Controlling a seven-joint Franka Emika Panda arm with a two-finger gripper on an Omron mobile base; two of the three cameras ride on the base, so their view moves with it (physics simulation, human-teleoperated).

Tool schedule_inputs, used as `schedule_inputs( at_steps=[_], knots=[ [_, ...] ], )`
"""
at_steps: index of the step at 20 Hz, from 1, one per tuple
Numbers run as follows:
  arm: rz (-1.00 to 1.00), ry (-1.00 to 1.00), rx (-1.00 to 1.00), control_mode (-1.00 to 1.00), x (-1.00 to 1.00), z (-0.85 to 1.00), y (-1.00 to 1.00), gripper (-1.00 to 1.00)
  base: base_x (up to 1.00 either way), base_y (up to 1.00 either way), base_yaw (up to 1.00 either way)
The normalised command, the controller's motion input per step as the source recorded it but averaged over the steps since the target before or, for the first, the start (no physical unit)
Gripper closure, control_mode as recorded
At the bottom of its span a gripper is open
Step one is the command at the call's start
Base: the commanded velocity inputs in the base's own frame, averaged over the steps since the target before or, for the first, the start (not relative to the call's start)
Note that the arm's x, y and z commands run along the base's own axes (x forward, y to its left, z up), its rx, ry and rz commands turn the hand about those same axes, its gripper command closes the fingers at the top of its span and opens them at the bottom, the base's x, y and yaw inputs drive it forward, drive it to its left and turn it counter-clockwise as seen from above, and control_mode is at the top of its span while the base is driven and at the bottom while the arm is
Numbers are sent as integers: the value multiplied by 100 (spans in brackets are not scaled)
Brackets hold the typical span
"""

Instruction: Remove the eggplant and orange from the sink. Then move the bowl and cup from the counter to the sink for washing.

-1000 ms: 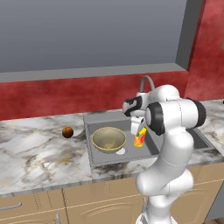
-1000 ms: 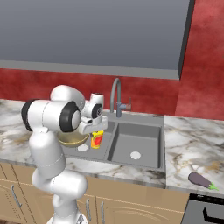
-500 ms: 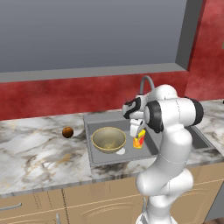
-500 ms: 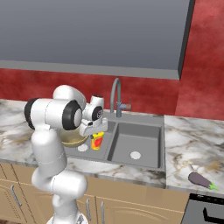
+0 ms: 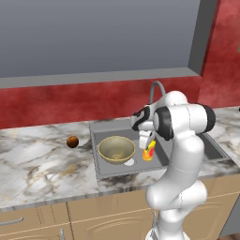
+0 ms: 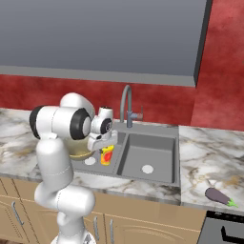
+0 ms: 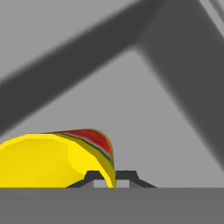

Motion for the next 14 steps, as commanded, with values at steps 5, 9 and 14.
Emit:
schedule_inputs(
  at_steps=[5, 9, 14],
  knots=[
    [-7, -1, -3, -100, 6, -15, 11, 100, 0, 0, 0],
    [-7, -2, -2, -100, 9, -13, 10, 100, 0, 0, 0],
    [-7, -3, -1, -100, 11, -15, 11, 100, 0, 0, 0]
  ],
)
